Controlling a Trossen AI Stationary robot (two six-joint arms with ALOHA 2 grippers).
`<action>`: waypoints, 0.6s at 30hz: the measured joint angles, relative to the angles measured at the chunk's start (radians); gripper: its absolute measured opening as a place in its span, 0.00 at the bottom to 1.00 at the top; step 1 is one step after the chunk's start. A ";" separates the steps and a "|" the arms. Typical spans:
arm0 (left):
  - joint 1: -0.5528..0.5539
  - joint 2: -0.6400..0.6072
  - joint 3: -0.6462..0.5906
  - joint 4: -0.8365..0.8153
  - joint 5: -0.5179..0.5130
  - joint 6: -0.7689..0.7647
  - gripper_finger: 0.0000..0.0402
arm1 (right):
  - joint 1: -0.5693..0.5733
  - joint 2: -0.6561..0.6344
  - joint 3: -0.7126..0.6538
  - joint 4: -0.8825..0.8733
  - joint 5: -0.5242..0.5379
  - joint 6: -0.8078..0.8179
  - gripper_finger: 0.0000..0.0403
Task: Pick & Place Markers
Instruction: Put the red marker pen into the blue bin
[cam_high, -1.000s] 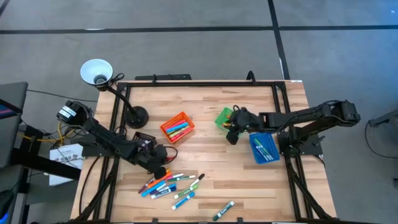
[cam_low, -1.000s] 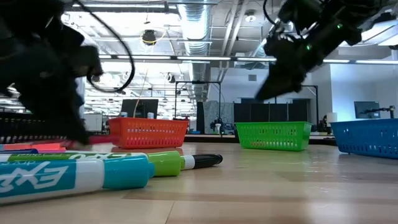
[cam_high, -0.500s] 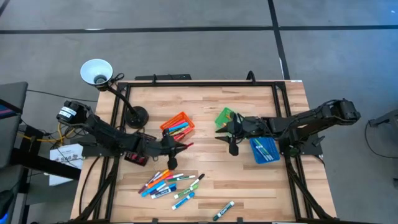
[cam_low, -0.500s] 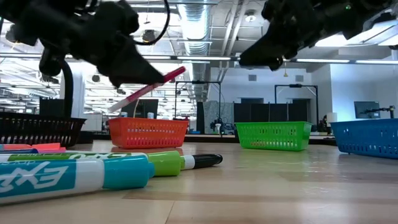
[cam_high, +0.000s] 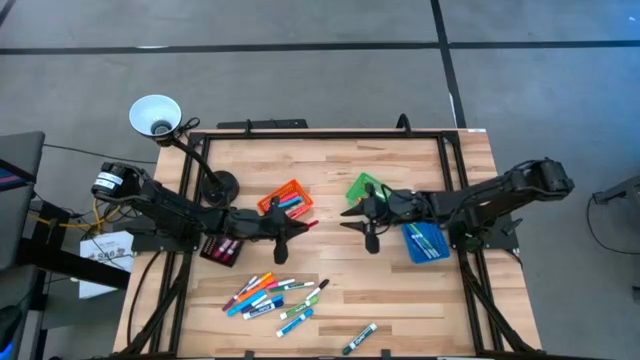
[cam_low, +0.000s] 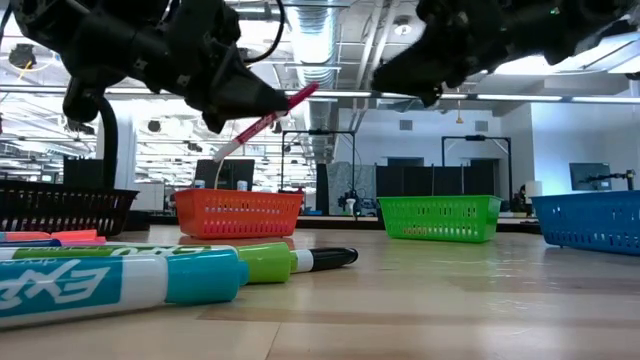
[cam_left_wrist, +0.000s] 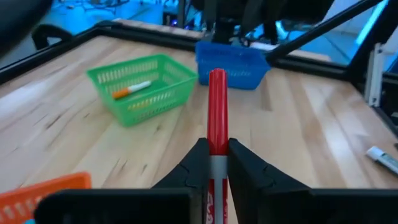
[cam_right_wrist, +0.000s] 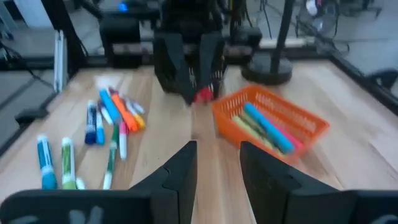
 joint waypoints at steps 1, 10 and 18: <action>0.000 0.000 0.000 0.008 0.004 0.001 0.09 | 0.000 0.026 0.001 0.051 -0.005 0.000 0.28; -0.012 0.000 0.000 0.015 0.022 0.002 0.10 | -0.032 0.275 0.005 0.454 -0.173 0.000 0.28; -0.027 0.002 -0.003 -0.017 0.025 0.003 0.10 | -0.034 0.436 0.104 0.562 -0.252 0.058 0.28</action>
